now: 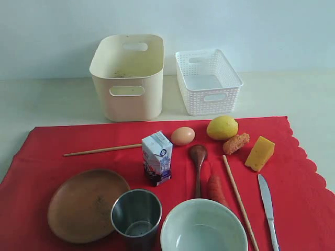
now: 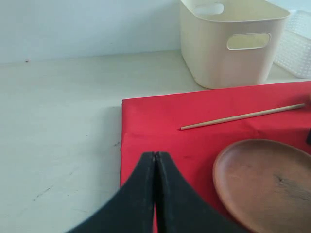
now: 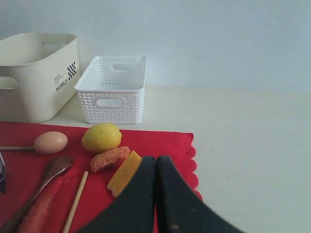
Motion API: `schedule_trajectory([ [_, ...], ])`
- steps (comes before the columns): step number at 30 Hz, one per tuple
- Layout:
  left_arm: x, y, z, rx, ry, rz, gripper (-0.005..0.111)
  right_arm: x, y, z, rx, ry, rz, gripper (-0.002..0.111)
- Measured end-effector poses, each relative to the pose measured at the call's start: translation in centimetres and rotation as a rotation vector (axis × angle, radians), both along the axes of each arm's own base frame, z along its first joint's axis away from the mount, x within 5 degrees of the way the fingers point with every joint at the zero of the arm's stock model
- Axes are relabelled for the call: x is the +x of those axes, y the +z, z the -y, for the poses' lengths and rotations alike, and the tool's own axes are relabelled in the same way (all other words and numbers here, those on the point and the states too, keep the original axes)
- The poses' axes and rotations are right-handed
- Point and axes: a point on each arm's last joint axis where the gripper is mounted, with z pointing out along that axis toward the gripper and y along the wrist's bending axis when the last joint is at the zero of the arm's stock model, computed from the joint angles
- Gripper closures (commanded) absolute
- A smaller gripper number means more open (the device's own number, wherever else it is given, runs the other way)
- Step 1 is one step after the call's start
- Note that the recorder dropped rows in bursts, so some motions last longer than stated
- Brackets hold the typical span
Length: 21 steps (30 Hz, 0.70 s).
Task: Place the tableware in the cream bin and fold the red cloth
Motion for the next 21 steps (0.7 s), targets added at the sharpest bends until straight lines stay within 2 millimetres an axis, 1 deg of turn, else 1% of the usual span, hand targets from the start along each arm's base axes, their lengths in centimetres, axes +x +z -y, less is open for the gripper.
schedule_trajectory([
  [11,0.0,0.0,0.0,0.000,0.000,0.000,0.107,1.6,3.2,-0.2,-0.004,0.000,-0.028,0.108],
  [21,0.0,0.0,0.0,0.000,0.000,0.000,0.107,3.9,7.4,-0.6,-0.004,0.000,-0.025,0.108],
])
